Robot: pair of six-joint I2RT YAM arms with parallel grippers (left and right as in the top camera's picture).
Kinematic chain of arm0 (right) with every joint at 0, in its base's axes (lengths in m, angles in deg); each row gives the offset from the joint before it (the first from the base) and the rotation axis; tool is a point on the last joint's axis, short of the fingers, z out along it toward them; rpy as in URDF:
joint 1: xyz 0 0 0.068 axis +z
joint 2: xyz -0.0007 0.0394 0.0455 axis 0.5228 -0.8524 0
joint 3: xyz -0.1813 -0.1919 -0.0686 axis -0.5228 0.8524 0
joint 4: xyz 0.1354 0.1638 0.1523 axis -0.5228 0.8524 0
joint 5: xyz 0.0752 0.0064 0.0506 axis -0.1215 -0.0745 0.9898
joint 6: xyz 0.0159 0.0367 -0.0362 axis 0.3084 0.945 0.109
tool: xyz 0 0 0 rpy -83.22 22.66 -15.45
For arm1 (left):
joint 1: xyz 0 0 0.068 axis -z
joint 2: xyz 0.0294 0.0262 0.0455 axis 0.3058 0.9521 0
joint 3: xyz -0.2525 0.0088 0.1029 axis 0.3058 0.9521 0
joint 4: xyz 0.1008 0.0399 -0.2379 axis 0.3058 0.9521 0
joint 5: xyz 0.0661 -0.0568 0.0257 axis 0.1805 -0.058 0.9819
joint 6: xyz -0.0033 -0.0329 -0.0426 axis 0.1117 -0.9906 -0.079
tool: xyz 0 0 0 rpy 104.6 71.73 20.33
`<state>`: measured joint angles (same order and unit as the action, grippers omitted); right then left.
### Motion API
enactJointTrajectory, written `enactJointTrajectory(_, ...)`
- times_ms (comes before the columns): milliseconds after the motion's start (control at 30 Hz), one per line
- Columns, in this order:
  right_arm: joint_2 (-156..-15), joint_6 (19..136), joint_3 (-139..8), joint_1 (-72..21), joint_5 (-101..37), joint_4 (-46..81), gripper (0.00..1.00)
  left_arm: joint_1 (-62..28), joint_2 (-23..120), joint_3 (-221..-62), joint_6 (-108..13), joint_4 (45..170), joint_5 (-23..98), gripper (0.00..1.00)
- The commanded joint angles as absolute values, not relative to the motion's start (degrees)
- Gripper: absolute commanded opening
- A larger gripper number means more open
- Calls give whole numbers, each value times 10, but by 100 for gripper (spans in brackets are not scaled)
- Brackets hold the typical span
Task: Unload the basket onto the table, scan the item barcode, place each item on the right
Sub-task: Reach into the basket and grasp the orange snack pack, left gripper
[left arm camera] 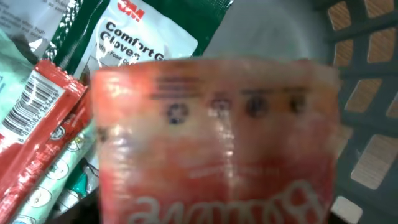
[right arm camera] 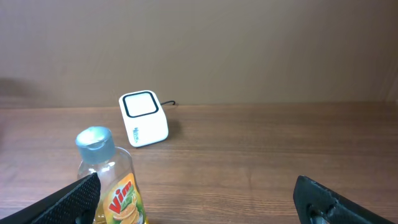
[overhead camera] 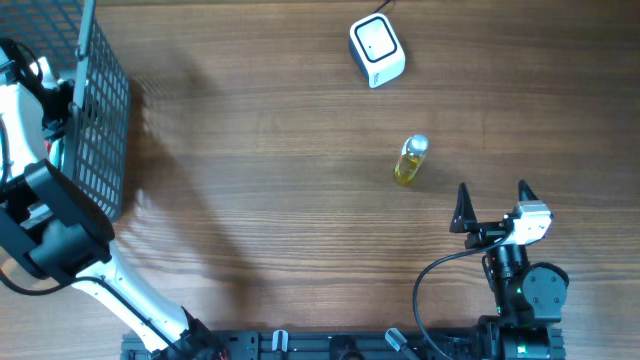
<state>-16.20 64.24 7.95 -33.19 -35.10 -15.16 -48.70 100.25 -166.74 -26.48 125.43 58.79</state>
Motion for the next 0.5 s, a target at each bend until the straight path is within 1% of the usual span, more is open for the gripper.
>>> enactJointTrajectory(0,-160,649,80,-333,-356,-153,100,-488,1002,-1659,-266,1253,588,50)
enactJointTrajectory(233,-160,649,80,-333,-356,-153,100,-488,895,-1674,-266,1250,592,47)
enactJointTrajectory(367,-160,649,80,-333,-357,-153,100,-488,759,-1676,-271,1221,600,48)
enactJointTrajectory(467,-160,649,80,-333,-356,-153,100,-486,672,-1676,-297,1200,596,47)
